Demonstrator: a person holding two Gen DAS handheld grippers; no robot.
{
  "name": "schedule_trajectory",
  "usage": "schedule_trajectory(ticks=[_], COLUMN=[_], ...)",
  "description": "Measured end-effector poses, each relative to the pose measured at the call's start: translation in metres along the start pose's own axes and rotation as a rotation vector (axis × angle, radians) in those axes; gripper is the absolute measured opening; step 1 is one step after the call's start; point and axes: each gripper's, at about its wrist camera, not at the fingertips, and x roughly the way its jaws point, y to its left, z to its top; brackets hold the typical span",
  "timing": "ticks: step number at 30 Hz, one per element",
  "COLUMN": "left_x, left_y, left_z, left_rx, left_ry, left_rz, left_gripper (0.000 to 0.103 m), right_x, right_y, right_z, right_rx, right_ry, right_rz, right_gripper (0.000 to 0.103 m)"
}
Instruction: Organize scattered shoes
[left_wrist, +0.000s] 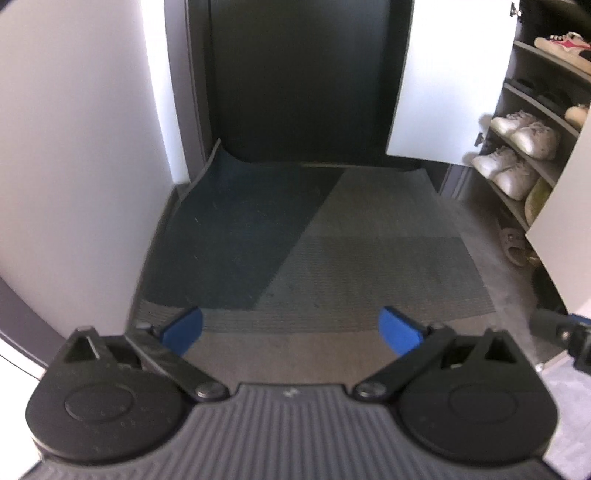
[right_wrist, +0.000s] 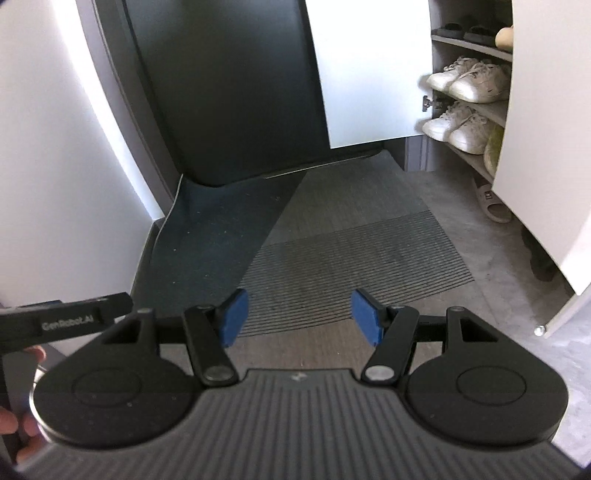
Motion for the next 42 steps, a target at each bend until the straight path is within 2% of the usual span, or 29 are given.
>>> schedule_trajectory(ticks=[6,10,15,18,20,22,26,28,30,32,34,38,39,41,42], left_x=[0.014,0.011,-0.017,-0.04,-0.062,-0.077,-0.089,-0.103,-0.116,-0.122,-0.127,-0.134,-0.136,-0.139,-0.14], left_y=[0.005,0.005,0.005,0.011,0.011,0.012,0.024,0.03,0.032,0.032,0.035,0.035,0.035,0.035,0.034], left_z=[-0.012,-0.026,-0.055,-0.063,-0.072,-0.08,-0.085,-0.087,-0.089,-0.091,-0.093,-0.093,-0.093,-0.094,-0.094], left_rx=[-0.011,-0.013,-0.005,-0.003,0.053,0.083,0.02,0.004,0.023,0.024,-0.003,-0.018,-0.02,-0.015,-0.004], left_ry=[0.02,0.059,0.119,0.086,0.036,0.008,0.047,0.001,-0.06,-0.079,-0.067,-0.073,-0.073,-0.077,-0.077], left_rz=[-0.001,0.058,0.014,0.001,0.057,0.101,0.037,0.042,0.073,0.095,0.07,0.098,0.097,0.095,0.096], left_gripper=[0.103,0.103,0.103,0.103,0.103,0.103,0.103,0.103,0.103,0.103,0.103,0.103,0.103,0.103,0.103], right_x=[0.018,0.018,0.0,-0.024,-0.051,-0.064,-0.084,-0.097,-0.104,-0.109,-0.112,-0.116,-0.116,-0.116,-0.116], right_y=[-0.001,0.003,0.01,0.024,0.034,0.031,0.028,0.028,0.029,0.029,0.027,0.023,0.023,0.023,0.025], right_z=[-0.015,-0.036,-0.052,-0.058,-0.065,-0.068,-0.074,-0.078,-0.08,-0.082,-0.083,-0.085,-0.086,-0.087,-0.088], right_rx=[0.003,-0.01,0.047,-0.061,-0.126,-0.086,-0.062,-0.056,-0.068,-0.072,-0.073,-0.076,-0.073,-0.069,-0.075], right_ry=[0.012,0.01,-0.004,-0.047,-0.098,-0.093,-0.1,-0.119,-0.138,-0.145,-0.141,-0.129,-0.123,-0.118,-0.122], right_rz=[0.001,-0.014,-0.009,-0.016,-0.023,0.011,0.041,0.058,0.031,0.02,0.019,0.018,0.031,0.052,0.055], right_gripper=[0.065,0.065,0.064,0.064,0.065,0.065,0.065,0.065,0.065,0.065,0.065,0.065,0.067,0.085,0.085])
